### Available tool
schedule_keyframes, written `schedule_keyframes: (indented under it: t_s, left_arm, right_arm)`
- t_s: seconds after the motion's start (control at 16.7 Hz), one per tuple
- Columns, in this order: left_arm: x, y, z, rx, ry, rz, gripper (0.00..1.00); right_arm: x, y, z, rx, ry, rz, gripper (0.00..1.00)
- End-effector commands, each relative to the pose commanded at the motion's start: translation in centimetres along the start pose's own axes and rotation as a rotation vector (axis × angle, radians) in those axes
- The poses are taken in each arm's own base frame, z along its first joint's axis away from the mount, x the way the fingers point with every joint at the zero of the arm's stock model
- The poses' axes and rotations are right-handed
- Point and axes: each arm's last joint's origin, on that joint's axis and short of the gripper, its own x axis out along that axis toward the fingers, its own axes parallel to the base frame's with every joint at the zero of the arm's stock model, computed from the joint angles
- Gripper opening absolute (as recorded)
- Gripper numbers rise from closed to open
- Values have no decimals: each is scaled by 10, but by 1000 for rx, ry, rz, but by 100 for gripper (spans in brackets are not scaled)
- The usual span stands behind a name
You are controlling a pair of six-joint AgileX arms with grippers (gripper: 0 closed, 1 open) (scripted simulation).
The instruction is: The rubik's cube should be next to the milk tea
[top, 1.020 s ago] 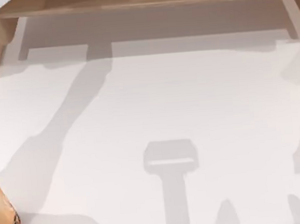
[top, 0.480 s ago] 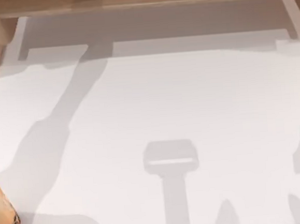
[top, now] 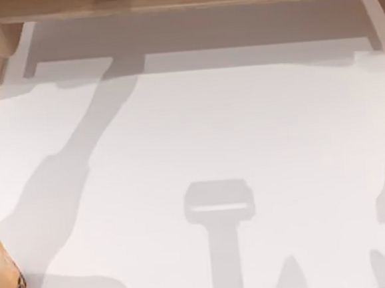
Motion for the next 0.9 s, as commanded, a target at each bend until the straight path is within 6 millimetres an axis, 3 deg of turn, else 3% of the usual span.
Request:
schedule_keyframes:
  t_s: [0.48,0.9]
  left_arm:
    - [0,0,0,0,0,0,2]
    - [0,0,0,0,0,0,0]
  right_arm:
    - [0,0,0,0,0,0,100]
    - [0,0,0,0,0,0,100]
